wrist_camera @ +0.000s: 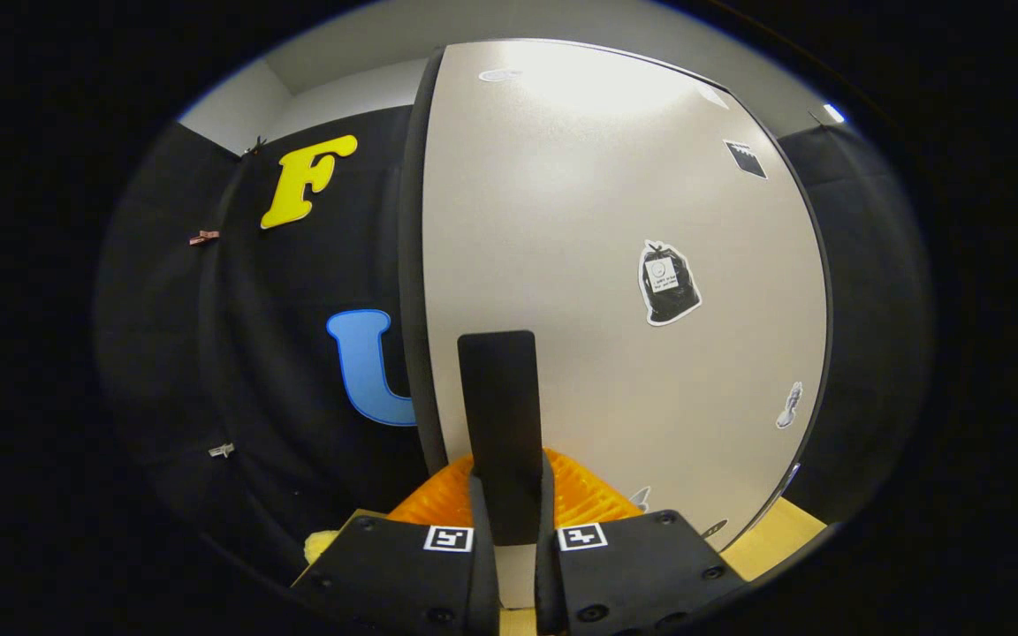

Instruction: Open the shoe cabinet door, grab the shoes and put them into the shoe cabinet, then close the shoe cabinet door.

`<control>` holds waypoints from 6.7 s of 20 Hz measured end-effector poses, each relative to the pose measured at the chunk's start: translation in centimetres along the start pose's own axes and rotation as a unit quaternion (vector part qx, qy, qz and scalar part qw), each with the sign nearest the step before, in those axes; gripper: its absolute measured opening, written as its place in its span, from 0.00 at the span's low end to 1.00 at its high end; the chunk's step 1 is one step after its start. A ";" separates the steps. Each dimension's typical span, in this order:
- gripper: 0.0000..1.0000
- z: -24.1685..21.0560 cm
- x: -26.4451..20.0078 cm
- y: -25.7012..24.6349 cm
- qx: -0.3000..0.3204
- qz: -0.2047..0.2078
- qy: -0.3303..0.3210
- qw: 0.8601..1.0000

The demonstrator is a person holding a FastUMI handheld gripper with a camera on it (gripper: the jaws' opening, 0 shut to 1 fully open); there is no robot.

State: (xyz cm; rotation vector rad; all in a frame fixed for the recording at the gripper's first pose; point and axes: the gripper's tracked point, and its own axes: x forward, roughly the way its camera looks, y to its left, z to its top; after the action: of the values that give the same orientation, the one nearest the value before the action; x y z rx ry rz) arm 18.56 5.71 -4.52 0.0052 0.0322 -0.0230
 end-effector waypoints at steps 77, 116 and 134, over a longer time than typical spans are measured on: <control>0.19 -19.7 -24.3 -14.2 0.021 0.065 0.196 0.978; 0.19 -48.3 -15.1 -10.8 -0.023 -0.024 0.267 0.963; 0.05 -48.6 -14.9 -11.5 0.056 -0.002 0.277 0.959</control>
State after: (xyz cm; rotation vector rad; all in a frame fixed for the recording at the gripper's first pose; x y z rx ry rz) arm 1.86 -5.14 -52.64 0.1258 0.5924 -0.0269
